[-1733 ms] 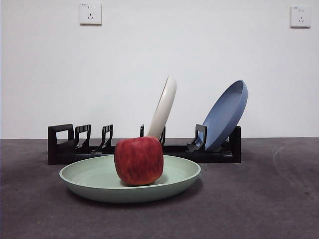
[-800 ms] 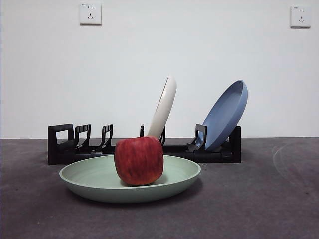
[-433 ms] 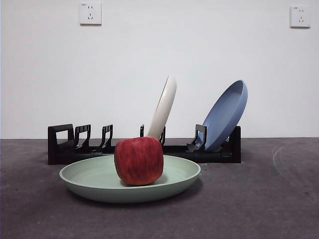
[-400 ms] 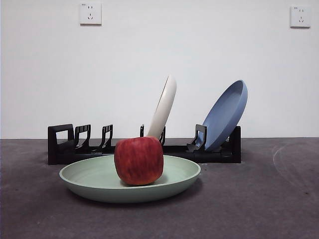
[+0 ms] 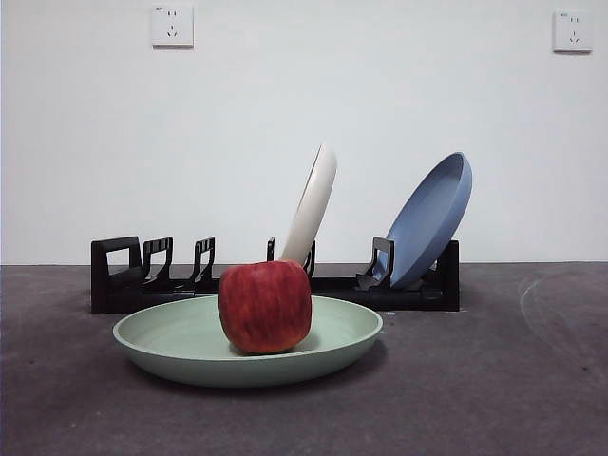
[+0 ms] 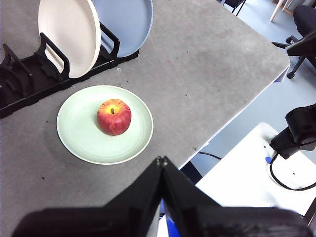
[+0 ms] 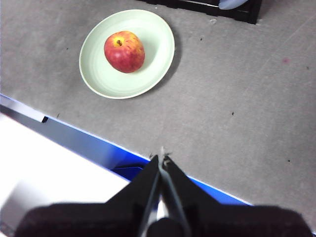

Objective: Take the green plate from the plate rack,put the plate on the table,take the apple from the table,put the apple in the plate

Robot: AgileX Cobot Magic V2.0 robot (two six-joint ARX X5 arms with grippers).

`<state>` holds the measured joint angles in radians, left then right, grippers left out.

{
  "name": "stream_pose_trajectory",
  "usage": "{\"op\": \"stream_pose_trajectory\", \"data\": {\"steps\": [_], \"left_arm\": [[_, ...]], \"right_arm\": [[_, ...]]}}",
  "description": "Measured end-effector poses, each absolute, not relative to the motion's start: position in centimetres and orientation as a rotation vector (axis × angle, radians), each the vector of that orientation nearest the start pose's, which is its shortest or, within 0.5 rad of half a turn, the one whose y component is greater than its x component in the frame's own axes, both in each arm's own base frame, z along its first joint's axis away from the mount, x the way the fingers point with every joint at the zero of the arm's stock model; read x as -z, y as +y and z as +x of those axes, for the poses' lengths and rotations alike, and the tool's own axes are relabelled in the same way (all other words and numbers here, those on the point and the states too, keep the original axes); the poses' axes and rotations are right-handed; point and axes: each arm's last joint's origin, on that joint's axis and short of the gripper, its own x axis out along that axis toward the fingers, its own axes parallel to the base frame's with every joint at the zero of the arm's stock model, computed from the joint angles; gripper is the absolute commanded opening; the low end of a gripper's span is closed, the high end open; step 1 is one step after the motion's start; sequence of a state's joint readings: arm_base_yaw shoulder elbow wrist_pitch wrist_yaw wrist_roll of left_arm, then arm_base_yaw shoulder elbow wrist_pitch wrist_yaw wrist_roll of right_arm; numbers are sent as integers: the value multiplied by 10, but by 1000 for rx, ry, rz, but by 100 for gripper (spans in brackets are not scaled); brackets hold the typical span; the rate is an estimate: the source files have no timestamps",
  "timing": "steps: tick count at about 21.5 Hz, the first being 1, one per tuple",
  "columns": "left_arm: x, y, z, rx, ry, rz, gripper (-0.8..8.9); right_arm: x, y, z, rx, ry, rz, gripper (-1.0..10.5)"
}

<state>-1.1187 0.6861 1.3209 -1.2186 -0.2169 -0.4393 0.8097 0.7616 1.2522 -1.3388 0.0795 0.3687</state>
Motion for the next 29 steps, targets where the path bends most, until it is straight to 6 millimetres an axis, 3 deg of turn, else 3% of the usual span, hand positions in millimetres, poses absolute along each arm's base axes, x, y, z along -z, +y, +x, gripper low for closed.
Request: {"op": "stream_pose_trajectory", "data": {"steps": [12, 17, 20, 24, 29], "left_arm": [[-411, -50, 33, 720, 656, -35, -3], [-411, -42, 43, 542, 633, -91, -3], [-407, -35, 61, 346, 476, -203, -3], [-367, -23, 78, 233, 216, -278, -3], [-280, -13, 81, 177, 61, -284, -3]], "right_arm": [[-382, 55, 60, -433, 848, -64, 2], [-382, 54, 60, -418, 842, -67, 2], [-382, 54, 60, -417, 842, -67, 2], [-382, 54, 60, -416, 842, -67, 2], [-382, 54, 60, -415, 841, -67, 2]]}}
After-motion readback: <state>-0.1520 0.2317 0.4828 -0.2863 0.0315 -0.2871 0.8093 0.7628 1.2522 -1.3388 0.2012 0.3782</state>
